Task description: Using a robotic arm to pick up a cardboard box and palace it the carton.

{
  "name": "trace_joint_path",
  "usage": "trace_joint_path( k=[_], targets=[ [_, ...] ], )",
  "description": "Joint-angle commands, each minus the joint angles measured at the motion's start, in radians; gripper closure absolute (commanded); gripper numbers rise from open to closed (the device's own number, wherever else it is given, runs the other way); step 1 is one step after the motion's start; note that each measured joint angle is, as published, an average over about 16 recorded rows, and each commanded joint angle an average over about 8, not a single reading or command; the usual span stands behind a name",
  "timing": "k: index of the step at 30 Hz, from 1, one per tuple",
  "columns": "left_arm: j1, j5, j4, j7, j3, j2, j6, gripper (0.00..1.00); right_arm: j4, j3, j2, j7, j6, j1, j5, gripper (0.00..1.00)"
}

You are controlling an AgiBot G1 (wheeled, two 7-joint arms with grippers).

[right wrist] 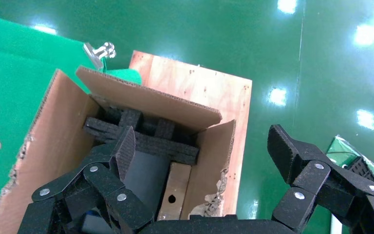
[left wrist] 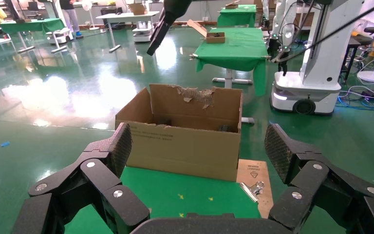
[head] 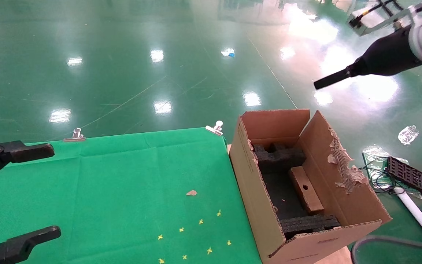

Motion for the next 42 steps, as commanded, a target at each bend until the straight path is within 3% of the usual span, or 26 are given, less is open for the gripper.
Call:
trace_joint_path(
  k=[1, 8, 42],
  targets=[
    [0.000, 0.000, 0.000, 0.000, 0.000, 0.000, 0.000, 0.00, 0.010, -0.010, 0.002, 0.014, 0.005, 0.002, -0.009, 0.00],
    [0.000, 0.000, 0.001, 0.000, 0.000, 0.000, 0.000, 0.00, 0.088, 0.080, 0.019, -0.017, -0.006, -0.080, 0.025, 0.00],
    [-0.001, -0.001, 0.001, 0.001, 0.002, -0.001, 0.000, 0.00, 0.693, 0.881, 0.140, -0.334, -0.171, -0.785, 0.354, 0.00]
  ],
)
